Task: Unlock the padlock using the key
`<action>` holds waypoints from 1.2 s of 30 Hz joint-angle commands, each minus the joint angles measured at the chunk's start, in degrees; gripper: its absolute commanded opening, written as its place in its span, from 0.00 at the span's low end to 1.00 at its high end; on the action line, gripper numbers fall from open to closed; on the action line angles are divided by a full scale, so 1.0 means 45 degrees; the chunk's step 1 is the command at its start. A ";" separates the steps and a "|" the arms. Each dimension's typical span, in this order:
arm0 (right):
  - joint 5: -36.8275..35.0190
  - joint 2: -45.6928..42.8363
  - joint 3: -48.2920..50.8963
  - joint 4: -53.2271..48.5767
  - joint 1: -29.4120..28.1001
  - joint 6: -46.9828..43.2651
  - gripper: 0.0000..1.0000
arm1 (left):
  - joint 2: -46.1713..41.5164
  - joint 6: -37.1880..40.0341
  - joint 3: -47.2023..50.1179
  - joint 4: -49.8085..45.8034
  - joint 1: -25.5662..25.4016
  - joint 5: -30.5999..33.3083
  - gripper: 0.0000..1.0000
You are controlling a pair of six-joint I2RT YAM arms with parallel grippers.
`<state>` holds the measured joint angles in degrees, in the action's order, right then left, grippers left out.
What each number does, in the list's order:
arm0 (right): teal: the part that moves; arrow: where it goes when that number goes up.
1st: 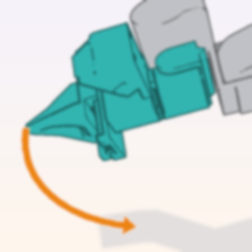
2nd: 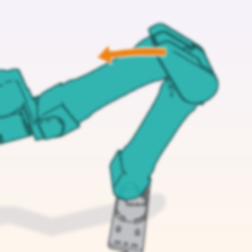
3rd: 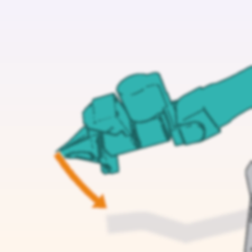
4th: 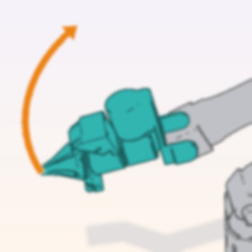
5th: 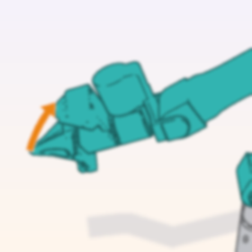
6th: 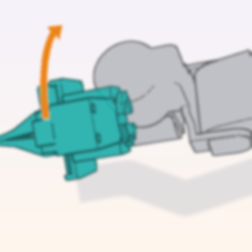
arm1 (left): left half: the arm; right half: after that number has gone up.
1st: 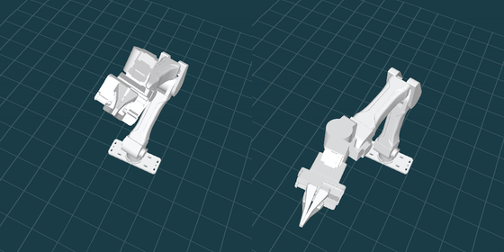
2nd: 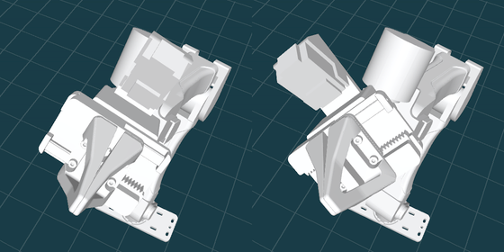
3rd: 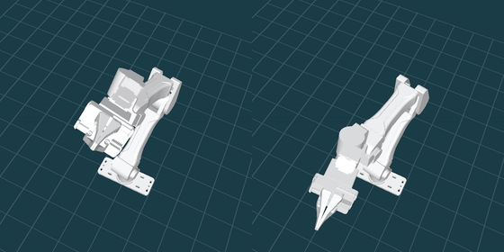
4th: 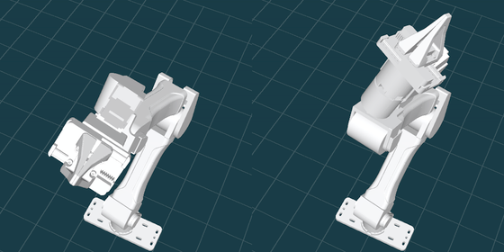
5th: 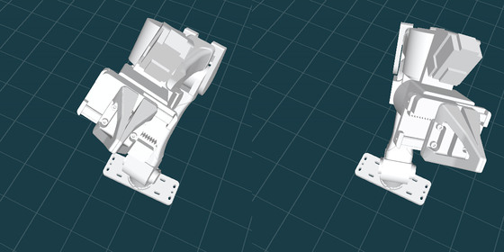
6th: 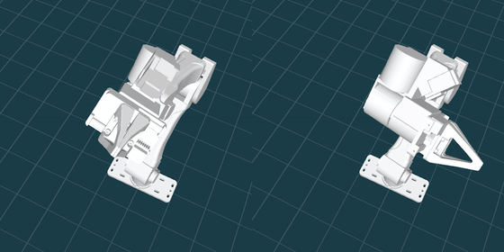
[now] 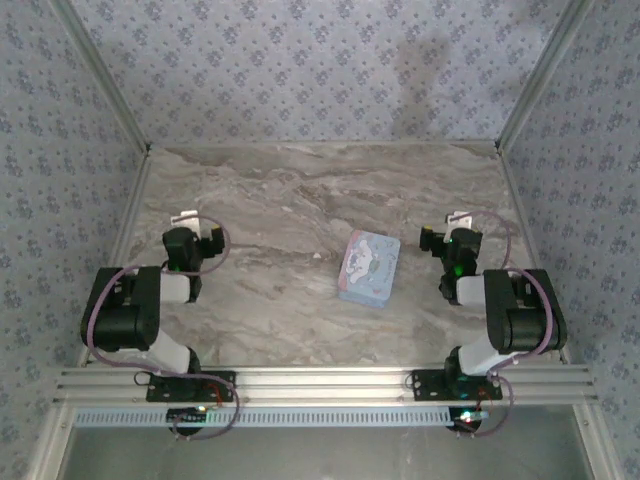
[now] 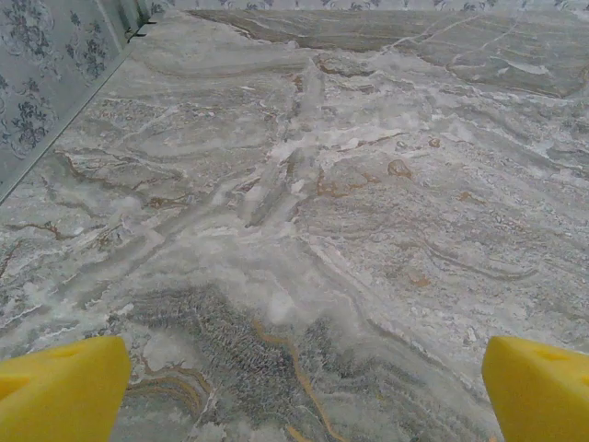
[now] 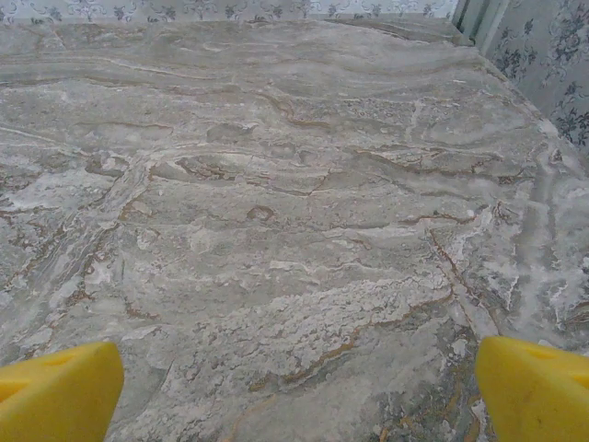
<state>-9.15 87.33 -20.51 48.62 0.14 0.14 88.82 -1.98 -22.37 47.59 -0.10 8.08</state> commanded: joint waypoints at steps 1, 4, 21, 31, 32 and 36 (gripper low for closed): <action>0.0080 -0.0002 -0.0223 0.0035 0.0085 -0.0071 1.00 | -0.0202 0.0025 -0.0229 -0.0049 0.0022 -0.0272 0.98; 0.0080 0.0017 -0.0206 0.0035 0.0086 -0.0071 1.00 | -0.0205 0.0026 -0.0224 -0.0049 0.0022 -0.0282 0.98; 0.0187 -0.1022 -0.0866 -0.1799 0.0028 -0.0177 1.00 | -0.0542 -0.0178 -0.0259 -0.0383 0.0022 0.0200 0.98; 0.0795 -0.4723 -0.3963 -1.2623 0.1078 0.7860 1.00 | -0.4073 -0.5833 -0.3362 -0.9345 0.0581 0.0729 0.98; 0.2323 -0.4705 -0.3886 -1.2301 0.1437 0.7393 1.00 | -0.4224 -0.5992 -0.3489 -0.9653 0.0598 -0.0072 0.98; 0.4148 -0.4772 -0.4210 -1.3799 0.1287 0.7550 0.99 | -0.4806 -0.6947 -0.3867 -1.1152 0.0157 -0.2343 0.98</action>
<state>0.10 65.60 -38.17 1.10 6.68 27.62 68.49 -25.56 -38.48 9.41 2.22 5.89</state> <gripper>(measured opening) 0.996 0.984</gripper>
